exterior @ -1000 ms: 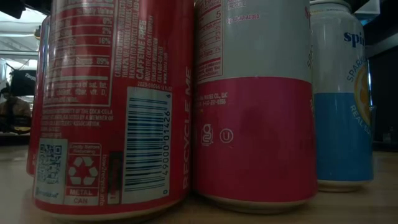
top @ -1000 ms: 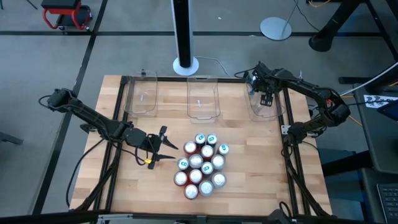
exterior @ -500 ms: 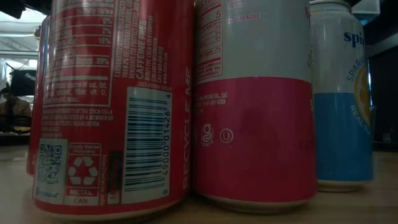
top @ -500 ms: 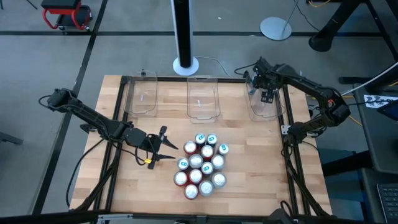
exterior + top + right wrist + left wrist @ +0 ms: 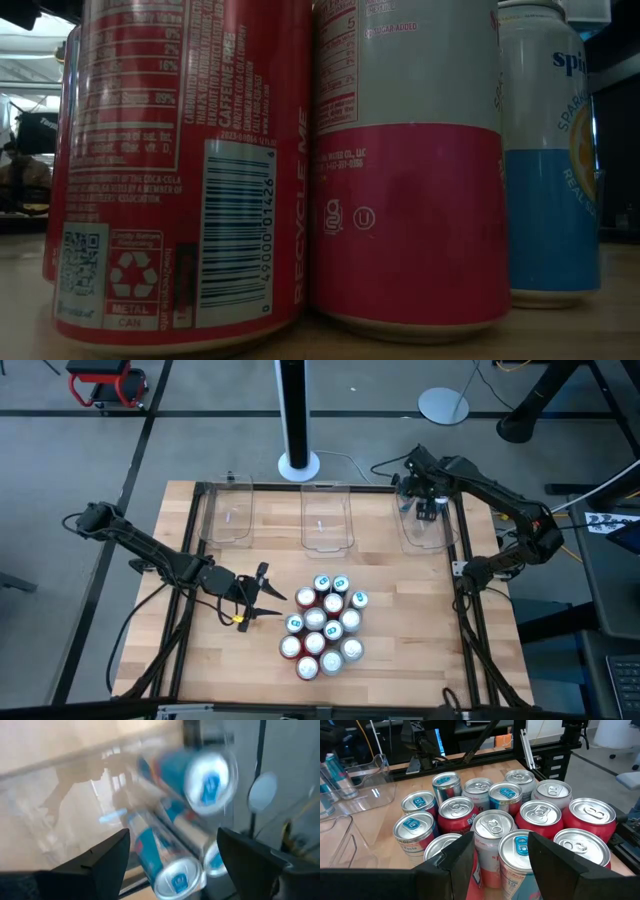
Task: Sort soda cans
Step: Put the blue soda can into the top right transparent bin
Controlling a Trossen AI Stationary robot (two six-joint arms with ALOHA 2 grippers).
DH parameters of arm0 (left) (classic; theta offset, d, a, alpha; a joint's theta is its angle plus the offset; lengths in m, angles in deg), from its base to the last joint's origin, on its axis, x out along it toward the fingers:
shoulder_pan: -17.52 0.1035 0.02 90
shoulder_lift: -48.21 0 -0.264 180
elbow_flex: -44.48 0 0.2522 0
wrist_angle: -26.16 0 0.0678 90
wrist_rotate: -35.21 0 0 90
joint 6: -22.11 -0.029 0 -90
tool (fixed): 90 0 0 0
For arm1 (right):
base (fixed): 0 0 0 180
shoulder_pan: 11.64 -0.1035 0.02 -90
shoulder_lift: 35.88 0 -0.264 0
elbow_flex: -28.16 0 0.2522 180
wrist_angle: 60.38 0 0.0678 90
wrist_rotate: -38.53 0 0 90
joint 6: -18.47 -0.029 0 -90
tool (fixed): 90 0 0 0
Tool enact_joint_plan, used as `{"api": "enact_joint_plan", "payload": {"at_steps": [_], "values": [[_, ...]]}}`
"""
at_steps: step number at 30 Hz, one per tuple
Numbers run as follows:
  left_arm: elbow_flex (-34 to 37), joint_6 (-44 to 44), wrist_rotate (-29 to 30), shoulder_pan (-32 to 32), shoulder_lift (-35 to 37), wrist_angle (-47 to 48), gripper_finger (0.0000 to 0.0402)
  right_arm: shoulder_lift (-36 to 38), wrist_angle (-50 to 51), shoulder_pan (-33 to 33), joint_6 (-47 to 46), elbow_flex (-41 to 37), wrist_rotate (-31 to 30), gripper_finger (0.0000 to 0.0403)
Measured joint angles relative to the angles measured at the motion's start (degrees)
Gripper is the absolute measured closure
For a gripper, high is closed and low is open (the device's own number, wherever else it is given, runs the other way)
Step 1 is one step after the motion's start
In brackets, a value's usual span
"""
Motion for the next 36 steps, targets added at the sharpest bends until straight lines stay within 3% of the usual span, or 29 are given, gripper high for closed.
{"api": "enact_joint_plan", "payload": {"at_steps": [17, 27, 36], "values": [[0.0, 0.42, 0.01, 0.01, 0.0, -0.02, 0.0227, 3.71, -0.28, -30.58, 1.5, 3.16, 1.19, 0.0104], [0.0, 0.43, 0.02, -0.01, 0.0, -0.02, 0.0227, 3.71, -9.52, -41.95, 0.8, 3.16, 1.38, 0.0102], [0.0, 0.44, 0.04, 0.01, 0.0, 0.0, 0.0227, 3.21, -12.36, -48.28, -3.17, 3.16, 4.34, 0.0011]]}}
